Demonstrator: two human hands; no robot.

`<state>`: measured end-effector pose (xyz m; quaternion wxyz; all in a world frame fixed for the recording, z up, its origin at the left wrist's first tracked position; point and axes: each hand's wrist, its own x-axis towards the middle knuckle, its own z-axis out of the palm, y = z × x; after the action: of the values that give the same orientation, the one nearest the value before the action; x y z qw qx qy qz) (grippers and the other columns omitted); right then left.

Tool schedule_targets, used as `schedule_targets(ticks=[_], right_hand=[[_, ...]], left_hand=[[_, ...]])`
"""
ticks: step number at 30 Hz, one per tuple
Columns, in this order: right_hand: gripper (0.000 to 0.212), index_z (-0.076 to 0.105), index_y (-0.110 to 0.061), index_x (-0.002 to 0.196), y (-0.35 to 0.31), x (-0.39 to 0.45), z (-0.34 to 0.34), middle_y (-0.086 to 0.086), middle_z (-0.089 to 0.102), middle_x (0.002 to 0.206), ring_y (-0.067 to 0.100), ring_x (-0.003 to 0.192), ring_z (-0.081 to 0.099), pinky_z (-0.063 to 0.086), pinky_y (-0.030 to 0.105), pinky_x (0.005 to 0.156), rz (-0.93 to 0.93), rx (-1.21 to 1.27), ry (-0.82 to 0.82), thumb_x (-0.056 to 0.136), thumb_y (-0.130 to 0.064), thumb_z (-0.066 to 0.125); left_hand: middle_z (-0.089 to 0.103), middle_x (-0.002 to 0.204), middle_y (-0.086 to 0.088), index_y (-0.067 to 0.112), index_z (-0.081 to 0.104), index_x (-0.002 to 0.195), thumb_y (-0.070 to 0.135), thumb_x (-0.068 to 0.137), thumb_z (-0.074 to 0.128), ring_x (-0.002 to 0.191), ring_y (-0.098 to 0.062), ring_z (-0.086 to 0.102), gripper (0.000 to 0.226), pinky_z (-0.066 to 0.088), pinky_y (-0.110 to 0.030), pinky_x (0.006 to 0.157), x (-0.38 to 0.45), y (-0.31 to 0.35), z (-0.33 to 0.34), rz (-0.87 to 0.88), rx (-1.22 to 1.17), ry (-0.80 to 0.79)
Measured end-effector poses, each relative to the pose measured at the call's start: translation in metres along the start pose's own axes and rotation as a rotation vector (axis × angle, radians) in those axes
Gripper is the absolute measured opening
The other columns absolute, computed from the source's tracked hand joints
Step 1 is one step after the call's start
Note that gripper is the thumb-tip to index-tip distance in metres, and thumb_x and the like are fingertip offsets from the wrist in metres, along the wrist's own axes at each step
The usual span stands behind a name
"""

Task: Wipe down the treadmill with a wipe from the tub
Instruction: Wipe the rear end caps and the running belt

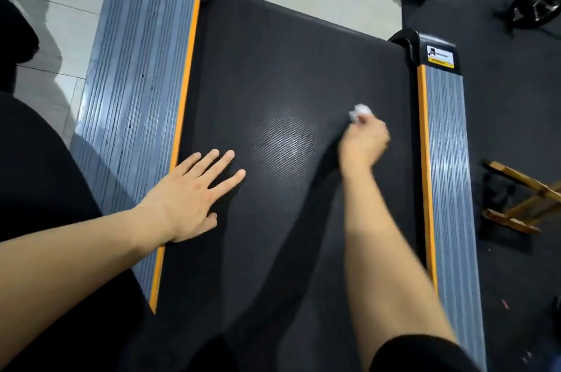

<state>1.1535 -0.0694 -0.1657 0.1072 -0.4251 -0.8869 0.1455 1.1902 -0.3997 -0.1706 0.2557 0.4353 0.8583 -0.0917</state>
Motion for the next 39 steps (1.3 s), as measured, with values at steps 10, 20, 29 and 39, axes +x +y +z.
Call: schedule_targets(ticks=[10,20,29,39], right_hand=[[0.034,0.078,-0.017,0.093,-0.078,-0.060,0.054,0.005,0.075,0.090,0.026,0.080,0.067,0.049,0.035,0.072,-0.926,0.123,-0.155,0.077,-0.012,0.049],[0.030,0.070,-0.007,0.111,0.130,0.063,0.022,0.015,0.062,0.106,0.030,0.102,0.054,0.036,0.025,0.082,0.071,0.020,0.318,0.095,-0.009,0.046],[0.026,0.072,-0.007,0.106,0.137,0.069,0.030,0.012,0.064,0.096,0.023,0.091,0.050,0.039,0.021,0.085,-0.022,0.020,0.423,0.092,-0.004,0.050],[0.026,0.071,-0.006,0.111,0.130,0.067,0.027,0.013,0.066,0.102,0.020,0.097,0.049,0.051,0.046,0.086,0.027,0.016,0.411,0.095,-0.006,0.050]], left_hand=[[-0.034,0.163,-0.012,0.031,-0.031,0.154,0.057,0.102,0.031,0.155,-0.032,-0.021,0.085,-0.003,-0.047,0.127,-0.004,-0.001,-0.007,0.002,-0.027,-0.019],[0.047,0.148,-0.023,0.012,0.055,0.138,0.035,0.090,0.057,0.126,-0.040,0.051,0.053,0.044,-0.051,0.102,0.047,-0.003,-0.049,0.059,0.060,0.238],[-0.009,0.168,-0.023,0.016,-0.008,0.162,0.047,0.103,0.031,0.154,-0.042,0.008,0.078,0.012,-0.052,0.124,0.093,-0.028,-0.088,0.242,0.153,-0.027],[-0.042,0.158,-0.008,0.027,-0.033,0.154,0.042,0.103,0.032,0.152,-0.029,-0.028,0.084,-0.006,-0.048,0.127,0.081,-0.024,-0.083,0.159,0.060,-0.160]])
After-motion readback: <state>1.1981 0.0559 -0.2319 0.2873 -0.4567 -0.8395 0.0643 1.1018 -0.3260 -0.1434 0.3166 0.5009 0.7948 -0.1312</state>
